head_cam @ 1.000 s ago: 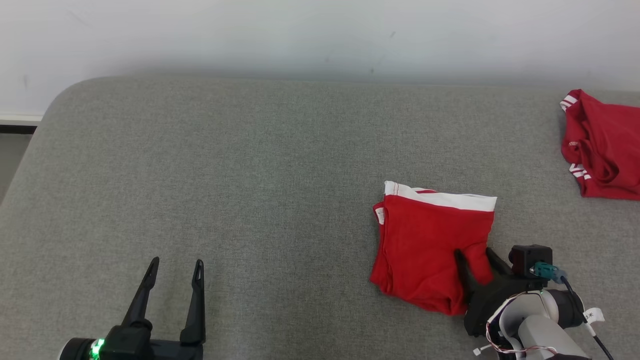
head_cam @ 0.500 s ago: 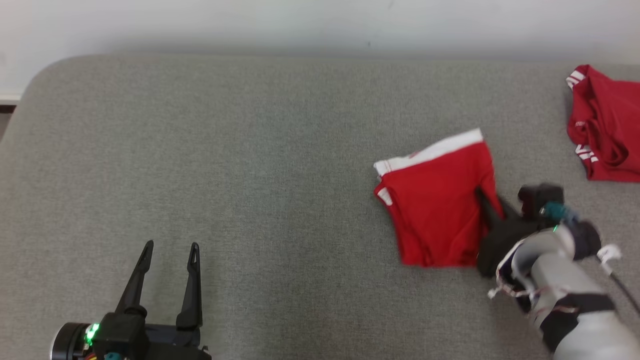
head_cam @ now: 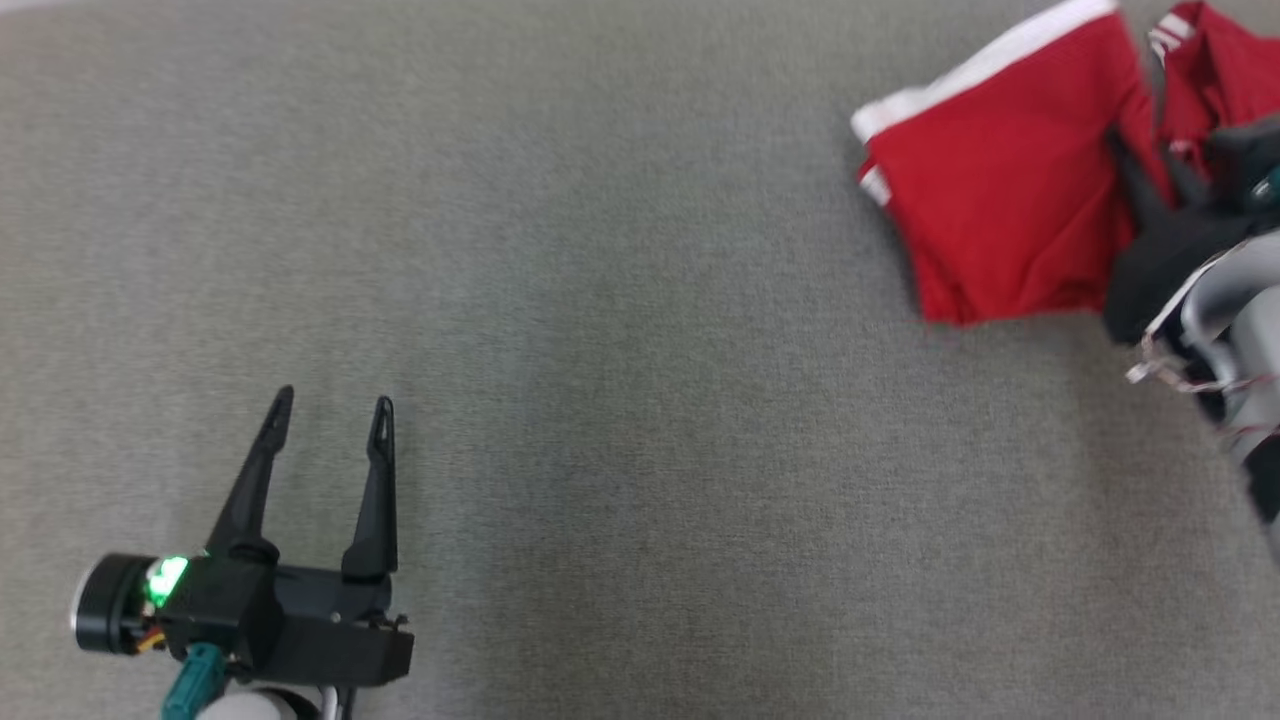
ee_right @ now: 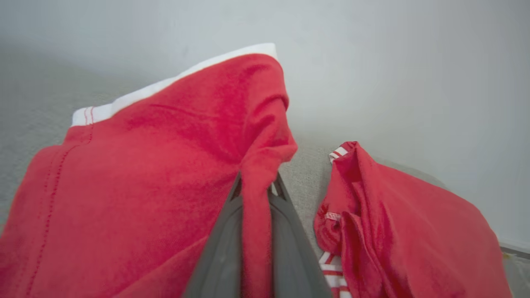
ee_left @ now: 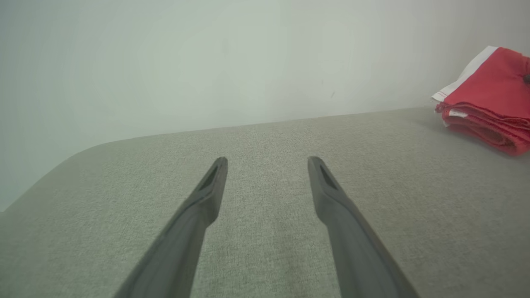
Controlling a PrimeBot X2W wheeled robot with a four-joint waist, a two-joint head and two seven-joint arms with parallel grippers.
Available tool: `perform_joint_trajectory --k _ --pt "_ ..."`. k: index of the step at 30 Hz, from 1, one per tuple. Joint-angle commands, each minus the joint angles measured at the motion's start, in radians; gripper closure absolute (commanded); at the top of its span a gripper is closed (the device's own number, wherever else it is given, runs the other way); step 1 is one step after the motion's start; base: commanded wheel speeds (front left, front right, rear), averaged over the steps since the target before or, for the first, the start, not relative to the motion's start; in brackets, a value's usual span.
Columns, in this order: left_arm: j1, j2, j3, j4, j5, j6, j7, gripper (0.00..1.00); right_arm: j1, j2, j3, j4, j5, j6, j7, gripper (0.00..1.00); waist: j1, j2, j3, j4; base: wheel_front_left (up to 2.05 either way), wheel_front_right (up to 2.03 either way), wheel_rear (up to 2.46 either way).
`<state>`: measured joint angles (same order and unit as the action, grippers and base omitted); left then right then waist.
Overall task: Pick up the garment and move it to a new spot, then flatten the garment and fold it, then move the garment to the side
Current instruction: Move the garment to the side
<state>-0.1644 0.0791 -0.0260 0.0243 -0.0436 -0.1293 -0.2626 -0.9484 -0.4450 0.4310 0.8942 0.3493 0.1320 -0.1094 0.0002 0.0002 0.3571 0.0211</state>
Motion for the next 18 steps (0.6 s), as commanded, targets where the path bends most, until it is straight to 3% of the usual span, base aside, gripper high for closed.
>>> perform_joint_trajectory --k 1,9,18 --pt "-0.017 0.014 -0.001 -0.003 0.01 0.0 -0.003 0.0 -0.014 -0.012 0.003 -0.004 0.007 -0.003 0.001 1.0 -0.0002 -0.0002 0.065 -0.048 0.0 0.0 0.0" --pt "-0.081 0.069 -0.027 -0.032 0.017 -0.001 -0.003 0.0 -0.142 -0.156 0.02 -0.044 0.028 -0.003 0.031 1.0 -0.0002 -0.0002 0.179 -0.116 0.0 0.0 0.0" --pt "-0.11 0.117 -0.051 -0.071 0.03 0.0 -0.003 0.0 -0.238 -0.275 -0.005 -0.051 0.051 -0.003 0.072 1.0 -0.0002 -0.0002 0.258 -0.163 0.0 0.0 0.0"
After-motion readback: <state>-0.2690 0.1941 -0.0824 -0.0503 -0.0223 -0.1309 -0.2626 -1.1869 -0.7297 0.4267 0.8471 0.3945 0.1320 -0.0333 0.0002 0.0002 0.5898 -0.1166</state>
